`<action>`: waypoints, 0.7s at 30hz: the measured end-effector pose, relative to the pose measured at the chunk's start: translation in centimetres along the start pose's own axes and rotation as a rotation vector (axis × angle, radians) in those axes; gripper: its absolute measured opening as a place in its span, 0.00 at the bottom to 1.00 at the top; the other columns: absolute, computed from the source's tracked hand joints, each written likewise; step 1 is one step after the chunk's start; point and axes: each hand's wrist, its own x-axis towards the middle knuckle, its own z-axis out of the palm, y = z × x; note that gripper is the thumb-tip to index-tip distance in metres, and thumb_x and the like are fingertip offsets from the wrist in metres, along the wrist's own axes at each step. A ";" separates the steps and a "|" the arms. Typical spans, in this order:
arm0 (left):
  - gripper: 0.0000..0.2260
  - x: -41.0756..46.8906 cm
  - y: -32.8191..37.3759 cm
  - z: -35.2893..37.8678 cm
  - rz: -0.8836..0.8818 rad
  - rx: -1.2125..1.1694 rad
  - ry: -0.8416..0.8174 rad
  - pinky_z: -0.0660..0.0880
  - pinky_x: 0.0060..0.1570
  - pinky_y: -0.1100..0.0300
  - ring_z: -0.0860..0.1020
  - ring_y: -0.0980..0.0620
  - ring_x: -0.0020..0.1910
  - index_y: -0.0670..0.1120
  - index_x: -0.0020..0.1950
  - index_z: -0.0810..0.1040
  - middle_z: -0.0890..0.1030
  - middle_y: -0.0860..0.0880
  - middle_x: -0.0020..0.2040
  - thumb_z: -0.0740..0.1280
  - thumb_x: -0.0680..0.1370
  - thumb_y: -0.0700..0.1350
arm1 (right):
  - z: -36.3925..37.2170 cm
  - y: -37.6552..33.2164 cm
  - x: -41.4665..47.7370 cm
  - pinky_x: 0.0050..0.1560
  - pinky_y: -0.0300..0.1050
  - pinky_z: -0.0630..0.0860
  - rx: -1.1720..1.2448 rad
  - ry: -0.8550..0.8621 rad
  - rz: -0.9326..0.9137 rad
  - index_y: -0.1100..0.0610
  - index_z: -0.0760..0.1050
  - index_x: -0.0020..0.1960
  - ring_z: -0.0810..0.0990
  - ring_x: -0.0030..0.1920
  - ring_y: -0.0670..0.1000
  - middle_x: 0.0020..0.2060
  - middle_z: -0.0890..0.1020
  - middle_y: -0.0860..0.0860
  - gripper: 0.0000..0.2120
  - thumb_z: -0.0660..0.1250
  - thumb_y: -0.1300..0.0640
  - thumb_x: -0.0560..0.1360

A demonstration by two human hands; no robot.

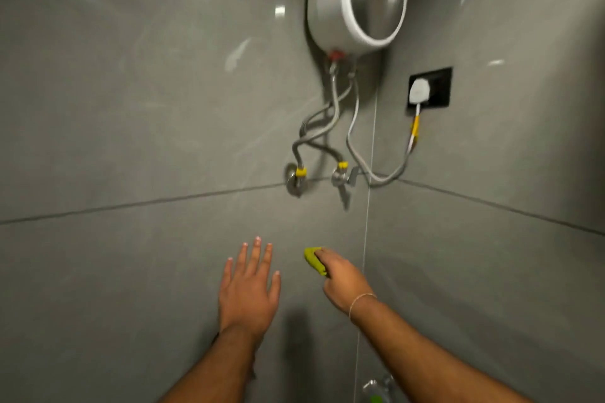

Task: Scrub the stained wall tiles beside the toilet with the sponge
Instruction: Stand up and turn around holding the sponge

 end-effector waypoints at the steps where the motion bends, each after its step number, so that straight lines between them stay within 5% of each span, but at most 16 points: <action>1: 0.31 1.3 0.6 -1.4 0.002 -0.005 0.034 0.50 0.82 0.45 0.51 0.48 0.86 0.54 0.85 0.54 0.52 0.52 0.86 0.49 0.83 0.60 | -1.9 -0.9 0.7 0.68 0.47 0.73 -0.001 0.024 -0.013 0.58 0.77 0.62 0.76 0.68 0.57 0.65 0.80 0.55 0.24 0.58 0.71 0.69; 8: 0.31 6.8 5.0 -8.9 0.016 -0.063 0.180 0.49 0.83 0.47 0.48 0.51 0.86 0.51 0.86 0.49 0.48 0.52 0.87 0.47 0.84 0.60 | -12.3 -6.3 2.3 0.57 0.58 0.81 -0.041 0.158 -0.063 0.52 0.72 0.59 0.80 0.58 0.59 0.57 0.82 0.50 0.27 0.54 0.67 0.63; 17: 0.31 5.1 6.1 -8.9 0.001 -0.147 0.117 0.47 0.83 0.47 0.49 0.52 0.85 0.51 0.86 0.51 0.49 0.53 0.87 0.50 0.83 0.58 | -10.7 -6.0 -0.1 0.63 0.53 0.79 -0.067 0.132 -0.043 0.53 0.78 0.63 0.80 0.64 0.58 0.62 0.83 0.52 0.28 0.57 0.70 0.66; 21: 0.31 1.2 3.7 -6.8 -0.019 -0.152 0.020 0.45 0.83 0.47 0.49 0.51 0.86 0.50 0.86 0.51 0.49 0.52 0.87 0.50 0.84 0.56 | -5.4 -7.1 -2.0 0.65 0.42 0.76 -0.008 0.051 -0.074 0.52 0.79 0.66 0.79 0.67 0.52 0.65 0.83 0.49 0.33 0.58 0.73 0.67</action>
